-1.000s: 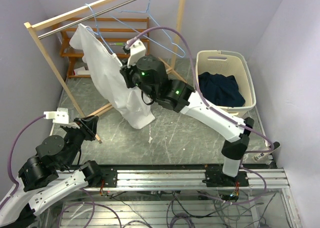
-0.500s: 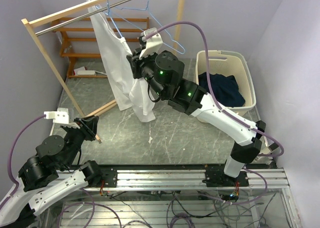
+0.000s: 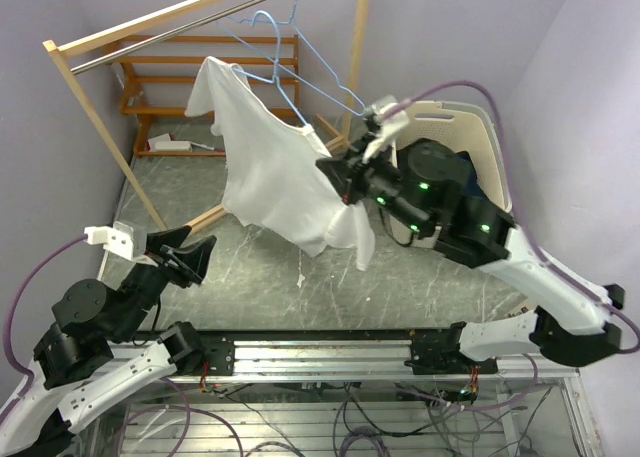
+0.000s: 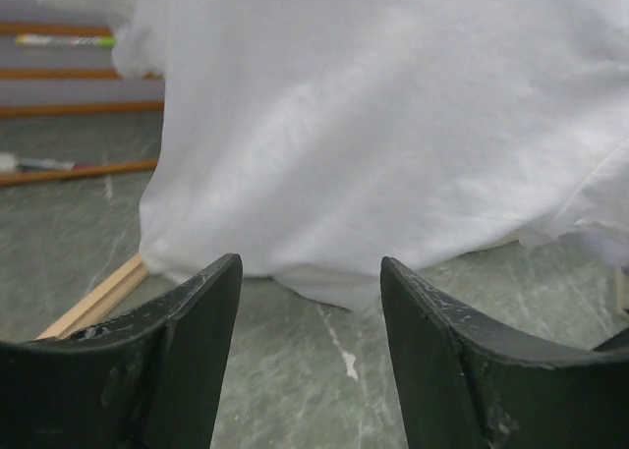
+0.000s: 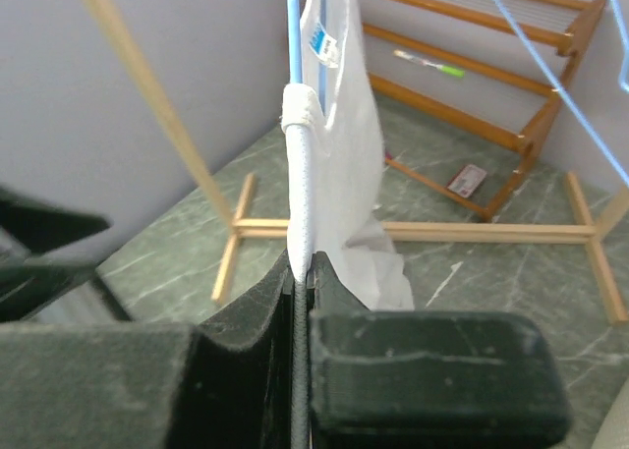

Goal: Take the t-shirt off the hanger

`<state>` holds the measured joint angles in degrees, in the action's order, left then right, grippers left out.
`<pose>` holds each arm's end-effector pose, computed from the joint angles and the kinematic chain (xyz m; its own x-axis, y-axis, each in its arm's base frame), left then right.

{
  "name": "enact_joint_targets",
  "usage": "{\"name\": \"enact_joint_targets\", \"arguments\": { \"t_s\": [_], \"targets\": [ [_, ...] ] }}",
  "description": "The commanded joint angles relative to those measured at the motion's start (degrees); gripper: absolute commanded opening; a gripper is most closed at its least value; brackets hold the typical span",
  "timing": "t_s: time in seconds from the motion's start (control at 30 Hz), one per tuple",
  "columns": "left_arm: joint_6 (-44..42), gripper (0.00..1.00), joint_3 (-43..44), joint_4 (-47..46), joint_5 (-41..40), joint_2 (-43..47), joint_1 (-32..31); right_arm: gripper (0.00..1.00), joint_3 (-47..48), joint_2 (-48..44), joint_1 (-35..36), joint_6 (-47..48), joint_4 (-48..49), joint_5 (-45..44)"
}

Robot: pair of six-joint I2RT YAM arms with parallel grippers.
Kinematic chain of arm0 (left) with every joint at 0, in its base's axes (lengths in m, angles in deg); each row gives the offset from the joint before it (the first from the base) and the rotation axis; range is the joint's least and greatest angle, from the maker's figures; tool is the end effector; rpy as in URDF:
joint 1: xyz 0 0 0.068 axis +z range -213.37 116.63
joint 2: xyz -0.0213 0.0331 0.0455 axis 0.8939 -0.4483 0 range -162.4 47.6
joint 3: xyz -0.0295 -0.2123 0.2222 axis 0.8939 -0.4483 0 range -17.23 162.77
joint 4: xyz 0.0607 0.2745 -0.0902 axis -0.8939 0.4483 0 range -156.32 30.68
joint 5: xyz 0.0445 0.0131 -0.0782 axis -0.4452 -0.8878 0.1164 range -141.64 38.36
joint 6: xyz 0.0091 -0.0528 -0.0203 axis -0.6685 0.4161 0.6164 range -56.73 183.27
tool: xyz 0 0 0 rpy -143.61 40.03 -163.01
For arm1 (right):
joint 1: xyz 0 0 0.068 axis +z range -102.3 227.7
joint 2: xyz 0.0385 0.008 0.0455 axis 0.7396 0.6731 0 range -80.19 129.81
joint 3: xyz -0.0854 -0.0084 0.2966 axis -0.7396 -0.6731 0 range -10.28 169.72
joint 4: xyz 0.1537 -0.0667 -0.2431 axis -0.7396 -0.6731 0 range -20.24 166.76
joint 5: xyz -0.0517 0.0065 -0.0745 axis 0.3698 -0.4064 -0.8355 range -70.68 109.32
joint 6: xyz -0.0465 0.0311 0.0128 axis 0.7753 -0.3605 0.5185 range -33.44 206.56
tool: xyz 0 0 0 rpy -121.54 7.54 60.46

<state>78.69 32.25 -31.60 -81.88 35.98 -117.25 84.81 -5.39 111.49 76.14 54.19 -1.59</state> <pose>0.0276 -0.0033 0.3998 -0.0756 -0.2862 -0.9552 0.3956 0.8707 -0.2922 0.1436 0.2587 0.5531 -0.1403 0.0973 -0.9853 -0.6664 0.7268 0.1667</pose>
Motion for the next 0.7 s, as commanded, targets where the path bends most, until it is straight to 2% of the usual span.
{"name": "enact_joint_targets", "arguments": {
  "t_s": [0.0,0.1,0.2,0.37,0.57,0.67],
  "targets": [
    [-6.33,0.72,1.77,-10.35,11.58,-0.20,-0.02,0.00,-3.06,-7.90,-0.14,-3.13,-6.07,11.63],
    [-9.02,0.75,8.39,-11.50,18.38,-5.32,-0.02,0.00,-5.81,-12.02,-0.09,-4.39,-10.68,21.62],
    [-11.71,0.76,19.90,-7.15,25.53,-13.94,0.01,0.00,-9.25,-15.89,-0.10,-5.90,-12.93,29.19],
    [-15.19,0.74,35.74,0.53,34.34,-27.27,0.00,0.00,-13.48,-21.66,-0.07,-6.80,-16.15,33.16],
    [-17.50,0.73,42.67,6.24,41.35,-36.15,-0.03,0.00,-15.66,-25.71,-0.06,-7.07,-16.17,38.23],
    [-17.91,0.66,43.97,8.67,45.48,-40.17,0.00,0.00,-15.66,-26.97,-0.09,-7.10,-16.14,38.06]
  ]
}}
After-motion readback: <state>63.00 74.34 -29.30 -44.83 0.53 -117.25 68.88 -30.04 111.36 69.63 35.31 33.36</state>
